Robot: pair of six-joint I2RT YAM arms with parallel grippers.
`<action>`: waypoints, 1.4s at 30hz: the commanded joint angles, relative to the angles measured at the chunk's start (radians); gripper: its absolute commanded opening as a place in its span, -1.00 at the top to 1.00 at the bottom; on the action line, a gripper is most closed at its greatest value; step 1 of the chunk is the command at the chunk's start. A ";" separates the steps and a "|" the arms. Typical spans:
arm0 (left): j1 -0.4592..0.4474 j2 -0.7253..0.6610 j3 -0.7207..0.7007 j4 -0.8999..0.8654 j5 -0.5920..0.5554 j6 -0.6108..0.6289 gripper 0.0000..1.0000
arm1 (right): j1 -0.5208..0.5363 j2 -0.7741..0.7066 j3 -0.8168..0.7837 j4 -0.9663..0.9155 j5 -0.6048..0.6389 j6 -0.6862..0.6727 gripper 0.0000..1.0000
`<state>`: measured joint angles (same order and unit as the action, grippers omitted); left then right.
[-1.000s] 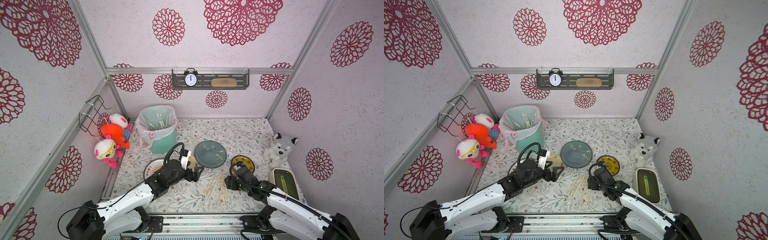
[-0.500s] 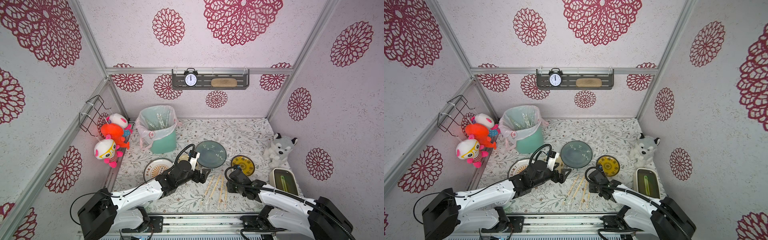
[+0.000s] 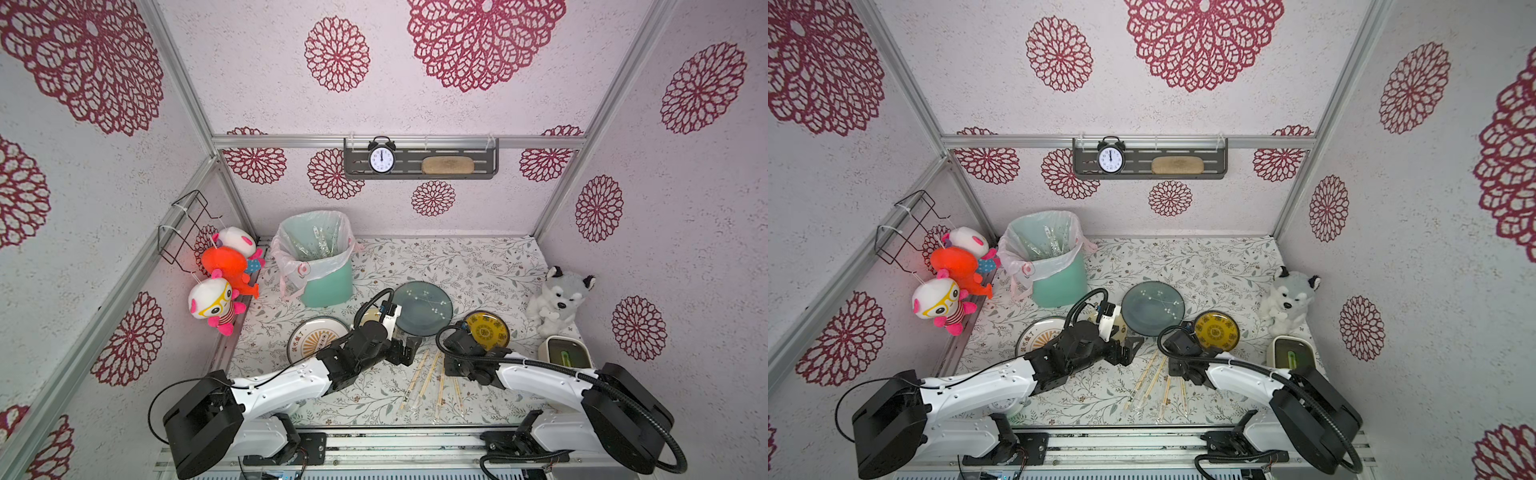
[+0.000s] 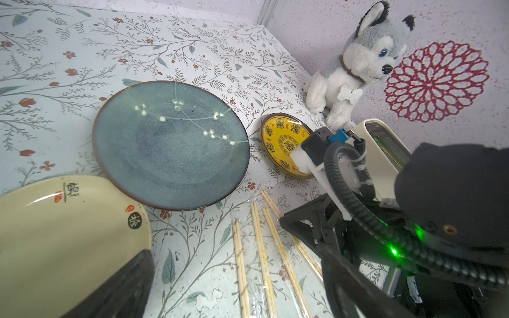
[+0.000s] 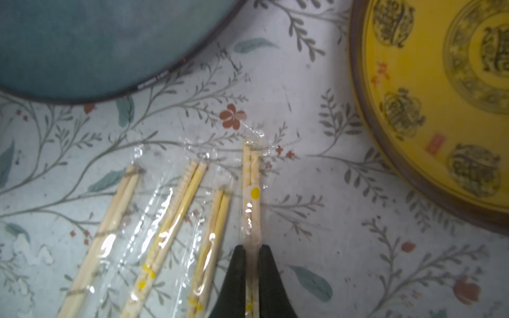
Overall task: Remove the packaging of disposable chopsticks
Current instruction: Pick up the disposable chopsticks from the center of the board.
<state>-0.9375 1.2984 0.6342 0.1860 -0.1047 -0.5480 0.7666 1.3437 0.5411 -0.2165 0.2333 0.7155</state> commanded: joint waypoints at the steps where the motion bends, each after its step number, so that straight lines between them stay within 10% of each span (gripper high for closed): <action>1: -0.009 0.004 0.024 -0.007 -0.024 0.013 -0.95 | -0.065 0.092 0.029 -0.044 -0.002 -0.073 0.85; 21: -0.018 0.035 0.039 0.023 0.017 0.000 -0.95 | 0.014 -0.062 0.058 -0.203 -0.078 -0.022 0.25; 31: -0.024 0.008 0.018 0.028 0.010 0.001 -0.95 | 0.075 -0.041 0.048 -0.261 -0.020 0.051 0.59; 42: -0.026 -0.026 -0.005 0.027 -0.003 0.000 -0.95 | 0.053 0.063 0.031 -0.268 -0.024 0.059 0.48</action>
<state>-0.9531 1.2942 0.6418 0.1902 -0.0998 -0.5438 0.8371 1.3781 0.6182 -0.4007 0.2070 0.7483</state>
